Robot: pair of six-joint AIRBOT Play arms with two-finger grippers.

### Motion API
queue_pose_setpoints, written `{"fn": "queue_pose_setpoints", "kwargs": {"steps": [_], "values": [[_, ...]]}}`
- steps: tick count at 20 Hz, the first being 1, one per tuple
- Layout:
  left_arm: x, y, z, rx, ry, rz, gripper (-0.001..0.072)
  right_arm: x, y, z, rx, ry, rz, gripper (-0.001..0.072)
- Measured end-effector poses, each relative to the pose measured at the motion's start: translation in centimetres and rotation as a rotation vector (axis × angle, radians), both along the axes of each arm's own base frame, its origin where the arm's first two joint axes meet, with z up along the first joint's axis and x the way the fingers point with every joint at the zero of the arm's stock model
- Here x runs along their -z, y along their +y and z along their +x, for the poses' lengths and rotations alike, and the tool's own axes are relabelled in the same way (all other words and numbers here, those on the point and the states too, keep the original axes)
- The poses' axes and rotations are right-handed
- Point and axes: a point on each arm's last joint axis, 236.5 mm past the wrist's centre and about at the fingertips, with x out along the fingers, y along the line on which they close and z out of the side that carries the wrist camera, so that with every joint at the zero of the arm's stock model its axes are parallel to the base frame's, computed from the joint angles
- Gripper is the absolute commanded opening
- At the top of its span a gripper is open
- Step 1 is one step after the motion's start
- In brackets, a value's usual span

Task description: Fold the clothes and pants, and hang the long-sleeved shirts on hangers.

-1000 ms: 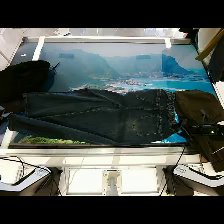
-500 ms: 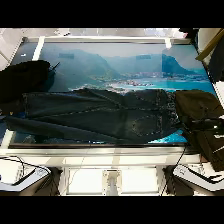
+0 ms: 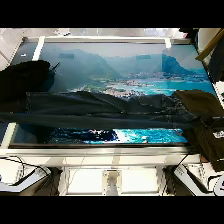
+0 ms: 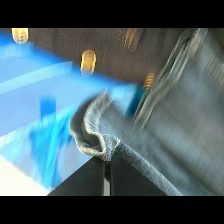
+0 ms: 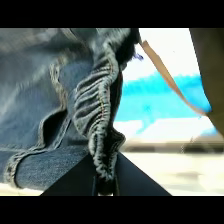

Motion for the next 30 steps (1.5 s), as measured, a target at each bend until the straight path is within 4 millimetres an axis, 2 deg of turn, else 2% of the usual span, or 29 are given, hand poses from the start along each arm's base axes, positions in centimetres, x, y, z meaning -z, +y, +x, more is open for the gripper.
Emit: {"fn": "queue_pose_setpoints", "kwargs": {"steps": [3, 6, 8, 12, 17, 18, 19, 20, 21, 22, 24, 25, 28, 30], "values": [[-2.0, 0.0, 4.3, 0.01, -0.098, 0.079, 0.0011, -0.6, 0.6, 4.2, 0.041, -0.086, -0.018, 0.0046], [-1.9, -1.3, 9.0, 0.053, -0.15, 0.126, 0.0011, 0.4, 1.1, 8.8, 0.131, -0.123, -0.012, 0.0046], [-0.1, -1.9, 11.2, 0.062, -0.125, 0.151, 0.0011, 1.9, 1.0, 11.4, 0.204, -0.124, 0.0, 0.0047], [3.9, -2.1, 14.2, 0.072, -0.046, 0.23, 0.0011, 4.9, 0.7, 15.5, 0.317, -0.132, 0.019, 0.0046], [7.6, -2.0, 17.1, 0.038, -0.053, 0.237, 0.0011, 6.8, -0.8, 19.4, 0.508, -0.172, 0.072, 0.0047], [8.2, -2.1, 17.4, 0.035, -0.052, 0.234, 0.0012, 6.9, -1.0, 19.8, 0.535, -0.178, 0.082, 0.0072], [8.8, -2.1, 17.7, 0.032, -0.049, 0.228, 0.0013, 7.0, -1.3, 20.2, 0.561, -0.185, 0.089, 0.0227], [9.3, -2.2, 17.9, 0.034, -0.045, 0.227, 0.0094, 6.9, -1.6, 20.6, 0.583, -0.197, 0.09, 0.0425], [9.5, -2.3, 18.0, 0.036, -0.046, 0.229, 0.0347, 6.7, -2.1, 21.0, 0.6, -0.214, 0.085, 0.0471], [9.5, -2.3, 18.2, 0.035, -0.048, 0.229, 0.0606, 6.5, -2.2, 21.3, 0.604, -0.219, 0.088, 0.0471], [8.5, -2.4, 18.5, 0.03, -0.066, 0.232, 0.061, 5.1, -2.2, 22.1, 0.594, -0.244, 0.097, 0.0471], [7.2, -2.4, 18.6, 0.028, -0.082, 0.241, 0.0608, 4.0, -2.3, 22.4, 0.564, -0.262, 0.086, 0.047], [1.3, -2.9, 18.6, 0.026, -0.17, 0.286, 0.0607, 0.8, -2.9, 22.6, 0.43, -0.295, -0.004, 0.0468], [-3.5, -5.0, 18.8, 0.058, -0.255, 0.325, 0.0606, -0.2, -2.9, 21.7, 0.341, -0.259, -0.055, 0.0472]]}}
